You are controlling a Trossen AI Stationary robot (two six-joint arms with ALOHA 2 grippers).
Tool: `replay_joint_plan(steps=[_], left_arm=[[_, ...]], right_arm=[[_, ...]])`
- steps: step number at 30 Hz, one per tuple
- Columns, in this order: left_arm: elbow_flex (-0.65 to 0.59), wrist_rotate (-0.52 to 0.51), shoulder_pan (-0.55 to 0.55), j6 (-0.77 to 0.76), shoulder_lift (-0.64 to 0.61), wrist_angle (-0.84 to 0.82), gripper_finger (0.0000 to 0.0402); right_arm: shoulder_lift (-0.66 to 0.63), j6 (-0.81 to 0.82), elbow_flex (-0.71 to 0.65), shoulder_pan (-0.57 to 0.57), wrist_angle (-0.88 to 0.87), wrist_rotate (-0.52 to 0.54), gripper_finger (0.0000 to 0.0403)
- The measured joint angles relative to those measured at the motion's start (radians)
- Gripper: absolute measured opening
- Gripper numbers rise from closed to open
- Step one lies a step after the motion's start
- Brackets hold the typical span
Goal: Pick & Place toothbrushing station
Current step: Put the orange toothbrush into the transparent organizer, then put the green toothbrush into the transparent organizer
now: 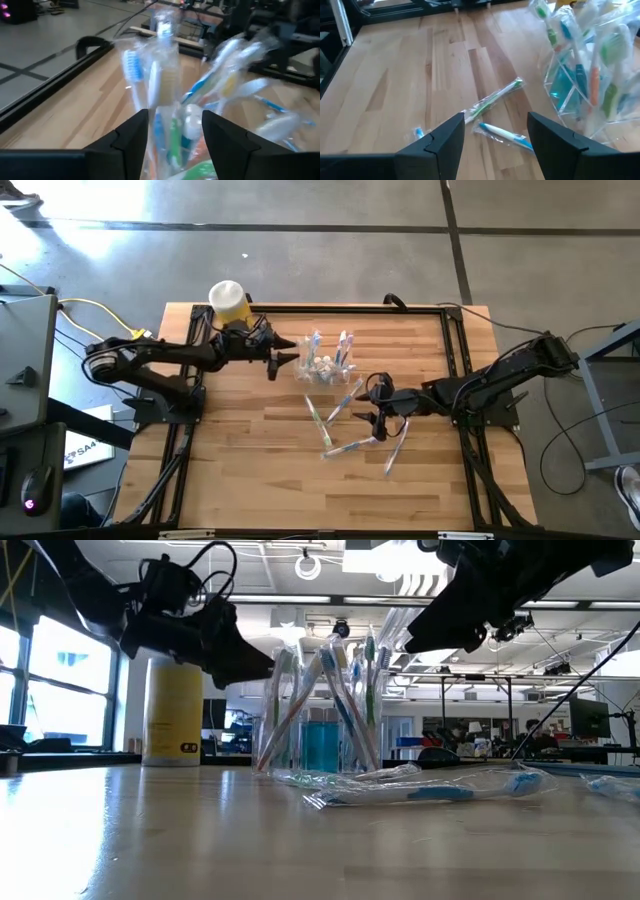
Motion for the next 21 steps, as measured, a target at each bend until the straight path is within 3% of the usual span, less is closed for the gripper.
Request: replay_joint_plan(steps=[10,21], left_arm=[[0.0,-0.009,-0.114,0.205,-0.182,-0.131,0.0181],[0.013,-0.262,-0.285,0.378,-0.283,-0.198,0.0181]], right_arm=[[0.0,-0.001,0.0,0.0,-0.003,-0.001,0.0207],[0.0,-0.001,0.0,0.0,-0.003,-0.001,0.0207]])
